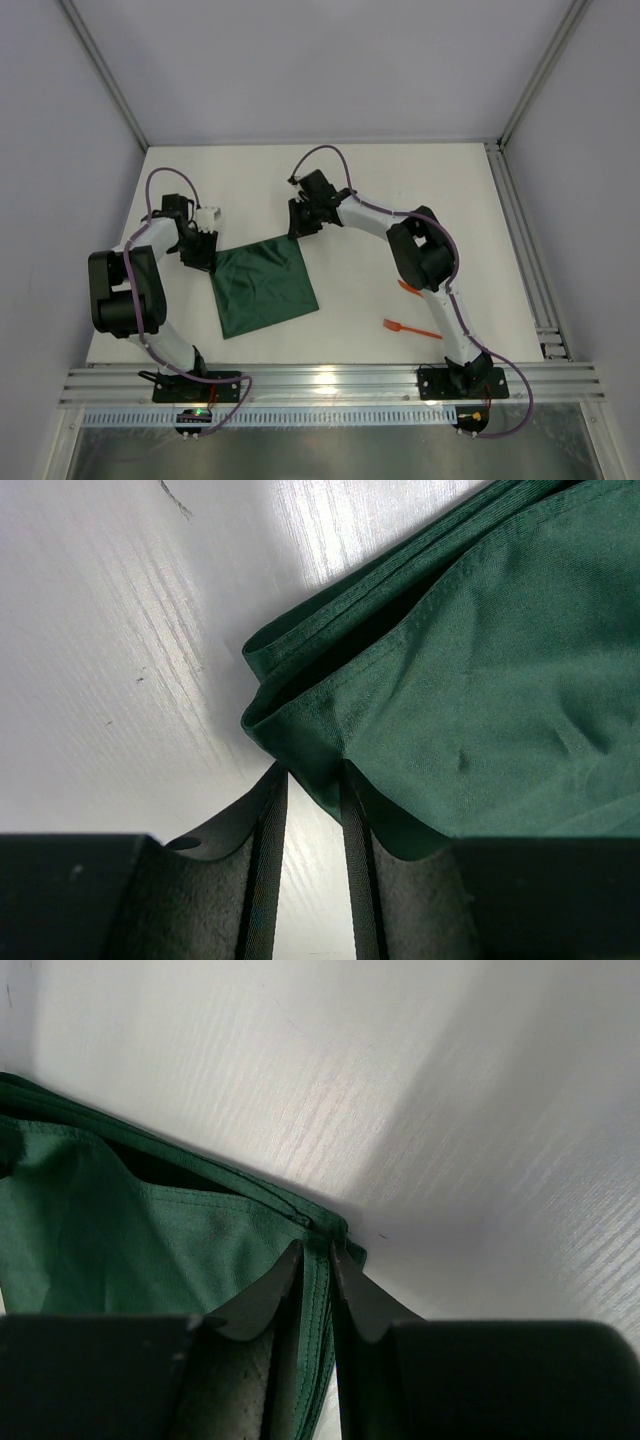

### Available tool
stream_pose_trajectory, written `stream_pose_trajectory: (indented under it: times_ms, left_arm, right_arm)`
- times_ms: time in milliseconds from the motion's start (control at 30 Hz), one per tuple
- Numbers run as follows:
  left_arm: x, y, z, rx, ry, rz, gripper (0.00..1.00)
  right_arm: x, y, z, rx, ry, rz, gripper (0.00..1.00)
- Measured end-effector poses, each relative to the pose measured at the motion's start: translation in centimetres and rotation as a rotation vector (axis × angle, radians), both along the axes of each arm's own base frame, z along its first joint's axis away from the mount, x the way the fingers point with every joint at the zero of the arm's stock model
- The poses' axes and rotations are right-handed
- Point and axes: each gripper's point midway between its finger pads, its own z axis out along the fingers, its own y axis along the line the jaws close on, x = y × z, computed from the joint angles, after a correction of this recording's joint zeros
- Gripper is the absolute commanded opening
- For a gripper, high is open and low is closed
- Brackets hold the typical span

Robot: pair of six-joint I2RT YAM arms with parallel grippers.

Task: Fold the napkin into a case and place the utensils inside
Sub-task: Pick up the top corner of the square-folded napkin from the center of the board.

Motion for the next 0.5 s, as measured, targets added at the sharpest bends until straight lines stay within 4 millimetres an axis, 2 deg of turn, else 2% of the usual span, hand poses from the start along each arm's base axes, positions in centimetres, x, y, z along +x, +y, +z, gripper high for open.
stream_pose_trajectory:
  times_ms: [233,500]
  left_arm:
    - [0.0,0.0,0.0,0.0,-0.001,-0.001,0.3]
    - [0.0,0.0,0.0,0.001,-0.002,-0.003,0.29]
  right_arm:
    - [0.3,0.3,0.6,0.012,-0.011,0.003,0.28]
    - [0.5,0.8,1.3,-0.009,-0.045,0.009,0.28]
